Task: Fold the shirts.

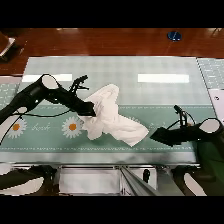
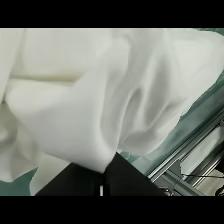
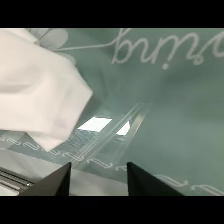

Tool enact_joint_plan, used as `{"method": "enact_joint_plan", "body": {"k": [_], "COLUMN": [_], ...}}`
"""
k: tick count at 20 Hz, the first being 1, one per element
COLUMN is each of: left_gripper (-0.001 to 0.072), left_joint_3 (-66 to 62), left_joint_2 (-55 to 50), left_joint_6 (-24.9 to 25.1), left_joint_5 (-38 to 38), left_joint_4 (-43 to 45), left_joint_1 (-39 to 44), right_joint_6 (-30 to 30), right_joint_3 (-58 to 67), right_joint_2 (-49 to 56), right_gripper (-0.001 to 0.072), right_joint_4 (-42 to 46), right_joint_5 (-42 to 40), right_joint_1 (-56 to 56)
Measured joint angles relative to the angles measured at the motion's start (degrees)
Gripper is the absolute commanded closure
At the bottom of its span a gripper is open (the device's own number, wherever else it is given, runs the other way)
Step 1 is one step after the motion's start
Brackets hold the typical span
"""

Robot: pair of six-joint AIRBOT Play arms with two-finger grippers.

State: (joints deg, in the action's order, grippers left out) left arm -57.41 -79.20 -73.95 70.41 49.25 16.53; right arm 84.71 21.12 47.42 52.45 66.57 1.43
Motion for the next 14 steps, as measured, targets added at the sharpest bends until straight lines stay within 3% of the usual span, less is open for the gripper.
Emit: {"method": "enact_joint_plan", "body": {"k": [5,9,11,12,14], "left_gripper": [0.0691,0.0691,0.0691,0.0691,0.0691], "left_joint_3": [-0.22,-0.22,-0.28,-0.42,-1.22], "left_joint_2": [-0.39,-0.46,-0.46,-0.46,-0.09], "left_joint_6": [-0.22,-0.24,-0.20,0.00,0.02], "left_joint_5": [-0.22,-0.94,-1.20,-1.18,-1.40], "left_joint_4": [0.72,0.85,0.87,0.87,0.92], "left_joint_1": [-0.04,-0.04,-0.28,-0.66,-2.01], "right_joint_6": [4.55,2.56,0.76,-0.24,-3.13], "right_joint_3": [-0.55,1.95,4.70,6.43,10.71], "right_joint_2": [2.89,10.49,15.04,17.11,20.44], "right_gripper": [0.0304,0.0321,0.0602,0.0688,0.0689], "right_joint_4": [-3.02,-9.99,-13.11,-14.14,-15.23], "right_joint_5": [-9.07,-16.09,-18.40,-19.08,-18.56], "right_joint_1": [-10.93,-16.61,-18.47,-18.99,-19.67]}}
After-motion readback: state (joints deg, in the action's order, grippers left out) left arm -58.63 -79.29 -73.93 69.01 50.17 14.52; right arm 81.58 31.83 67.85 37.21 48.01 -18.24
